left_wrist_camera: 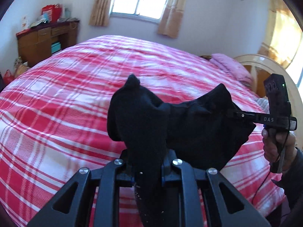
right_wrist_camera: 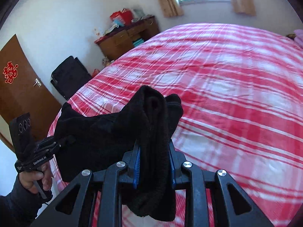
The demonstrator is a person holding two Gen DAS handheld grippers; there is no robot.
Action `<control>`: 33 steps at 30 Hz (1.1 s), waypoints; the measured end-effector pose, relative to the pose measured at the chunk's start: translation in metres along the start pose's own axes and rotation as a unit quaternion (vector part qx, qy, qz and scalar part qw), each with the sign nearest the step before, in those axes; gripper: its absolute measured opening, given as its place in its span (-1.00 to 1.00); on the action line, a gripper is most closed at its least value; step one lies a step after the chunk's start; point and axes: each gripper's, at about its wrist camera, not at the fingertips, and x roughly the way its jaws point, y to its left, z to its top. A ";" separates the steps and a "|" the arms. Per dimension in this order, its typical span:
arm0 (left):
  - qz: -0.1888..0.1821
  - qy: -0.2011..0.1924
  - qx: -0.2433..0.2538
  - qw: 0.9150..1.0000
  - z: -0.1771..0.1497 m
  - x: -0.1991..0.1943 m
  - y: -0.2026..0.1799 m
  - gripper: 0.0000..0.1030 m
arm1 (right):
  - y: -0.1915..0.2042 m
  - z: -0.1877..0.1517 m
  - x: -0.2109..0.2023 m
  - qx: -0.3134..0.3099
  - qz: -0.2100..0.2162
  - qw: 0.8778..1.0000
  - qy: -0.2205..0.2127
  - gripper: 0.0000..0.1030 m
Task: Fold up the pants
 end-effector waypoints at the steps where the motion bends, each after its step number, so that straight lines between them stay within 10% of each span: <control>1: 0.001 0.008 -0.004 1.000 -0.002 0.006 0.008 -0.63 | -0.002 0.000 0.010 0.005 0.004 1.000 0.004 -0.50; 4: 0.012 0.034 -0.021 0.999 -0.012 0.033 0.024 -0.38 | -0.023 -0.008 0.029 0.047 0.017 0.999 0.020 -0.44; 6: 0.023 0.029 -0.030 0.999 -0.017 0.034 0.026 0.15 | -0.041 -0.014 0.034 0.082 0.023 0.996 0.022 -0.25; 12: 0.048 0.017 -0.016 0.999 -0.025 0.031 0.021 0.52 | -0.066 -0.031 0.026 0.117 0.018 0.993 0.017 0.11; 33: 0.114 -0.005 0.028 0.993 -0.026 -0.022 0.001 0.71 | -0.053 -0.073 -0.054 0.113 -0.095 0.988 -0.047 0.15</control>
